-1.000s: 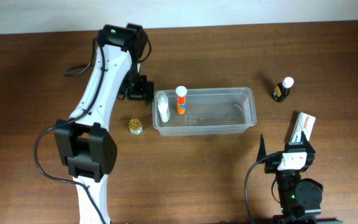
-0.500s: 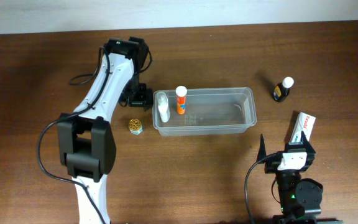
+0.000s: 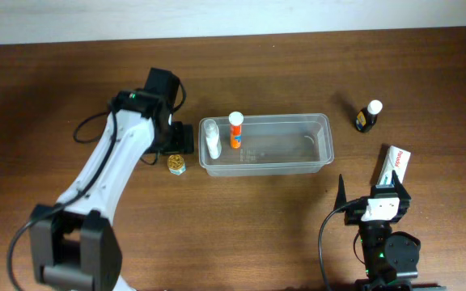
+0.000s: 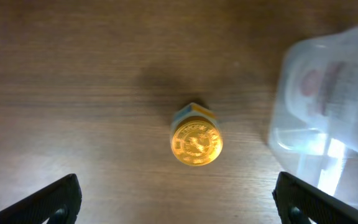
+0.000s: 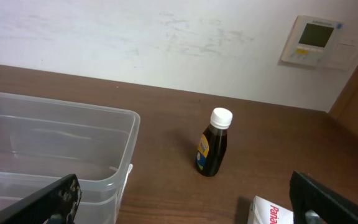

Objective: Pack container
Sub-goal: 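Move the left gripper down over the gold-lidded jar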

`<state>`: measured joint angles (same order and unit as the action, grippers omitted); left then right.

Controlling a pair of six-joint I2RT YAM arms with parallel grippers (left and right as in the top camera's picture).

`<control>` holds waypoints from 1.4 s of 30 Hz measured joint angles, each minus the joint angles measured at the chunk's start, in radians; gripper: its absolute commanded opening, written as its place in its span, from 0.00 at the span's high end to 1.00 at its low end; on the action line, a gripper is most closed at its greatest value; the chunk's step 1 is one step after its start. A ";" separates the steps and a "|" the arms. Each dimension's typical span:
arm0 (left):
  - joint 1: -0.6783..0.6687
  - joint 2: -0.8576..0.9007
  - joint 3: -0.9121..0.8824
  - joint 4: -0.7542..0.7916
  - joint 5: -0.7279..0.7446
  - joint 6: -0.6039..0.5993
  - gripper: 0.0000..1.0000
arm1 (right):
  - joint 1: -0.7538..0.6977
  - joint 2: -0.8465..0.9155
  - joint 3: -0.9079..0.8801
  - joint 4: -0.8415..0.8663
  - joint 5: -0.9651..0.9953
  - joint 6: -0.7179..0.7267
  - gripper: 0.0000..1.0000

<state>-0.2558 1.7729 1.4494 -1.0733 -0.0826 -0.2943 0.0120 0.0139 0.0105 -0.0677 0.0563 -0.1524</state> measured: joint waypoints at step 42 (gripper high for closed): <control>-0.011 -0.006 -0.141 0.180 0.079 0.054 0.07 | 0.000 0.000 0.000 0.000 0.000 0.000 0.02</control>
<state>-0.2665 1.7672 1.3087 -0.8928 -0.0036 -0.2401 0.0120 0.0139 0.0105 -0.0677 0.0563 -0.1520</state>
